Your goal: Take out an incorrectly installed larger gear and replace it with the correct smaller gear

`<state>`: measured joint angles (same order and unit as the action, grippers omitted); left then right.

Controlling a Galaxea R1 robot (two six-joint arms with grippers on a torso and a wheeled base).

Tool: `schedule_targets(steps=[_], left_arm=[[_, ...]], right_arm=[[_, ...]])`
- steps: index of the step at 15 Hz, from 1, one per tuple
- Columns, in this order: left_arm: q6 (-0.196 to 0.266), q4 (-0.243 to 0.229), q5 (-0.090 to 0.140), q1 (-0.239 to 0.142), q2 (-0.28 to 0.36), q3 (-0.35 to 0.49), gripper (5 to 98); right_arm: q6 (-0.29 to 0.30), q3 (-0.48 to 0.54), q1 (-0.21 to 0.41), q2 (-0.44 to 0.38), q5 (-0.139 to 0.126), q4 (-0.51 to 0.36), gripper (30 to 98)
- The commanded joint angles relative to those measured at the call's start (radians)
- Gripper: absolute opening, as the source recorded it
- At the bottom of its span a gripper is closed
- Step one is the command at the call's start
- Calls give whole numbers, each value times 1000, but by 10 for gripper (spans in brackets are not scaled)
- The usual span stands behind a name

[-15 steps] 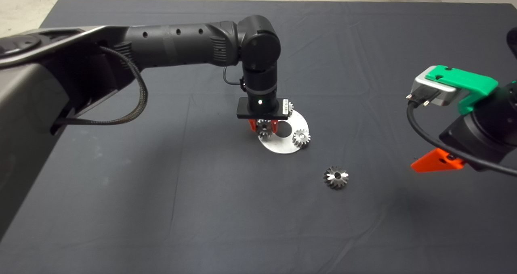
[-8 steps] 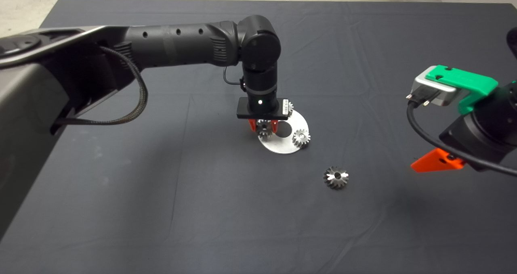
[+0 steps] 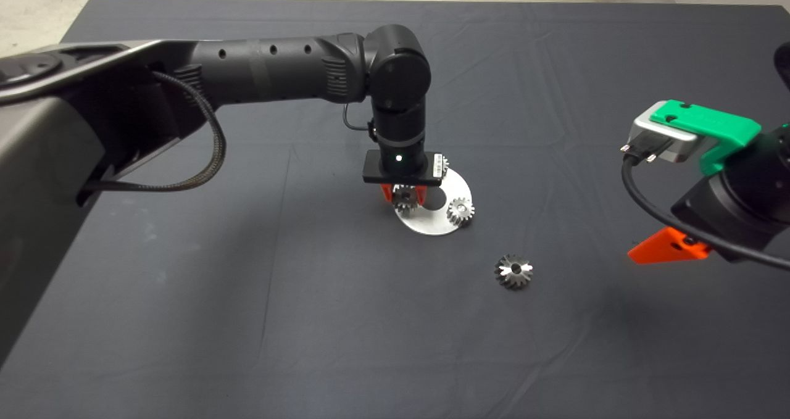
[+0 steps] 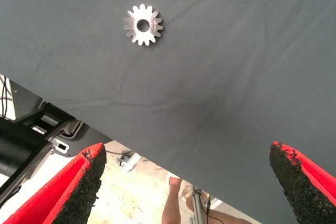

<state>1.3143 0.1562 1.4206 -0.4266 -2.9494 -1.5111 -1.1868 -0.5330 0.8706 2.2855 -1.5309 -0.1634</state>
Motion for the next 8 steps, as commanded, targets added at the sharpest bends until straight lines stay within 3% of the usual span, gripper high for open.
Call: schedule_targets(steps=[1, 8], left_arm=[[0, -9, 4, -23, -3, 11, 372], [0, -9, 3, -23, -3, -4, 372]], right_arm=[[-7, 7, 25, 3, -117, -36, 824], [-7, 7, 25, -2, -117, -37, 824]])
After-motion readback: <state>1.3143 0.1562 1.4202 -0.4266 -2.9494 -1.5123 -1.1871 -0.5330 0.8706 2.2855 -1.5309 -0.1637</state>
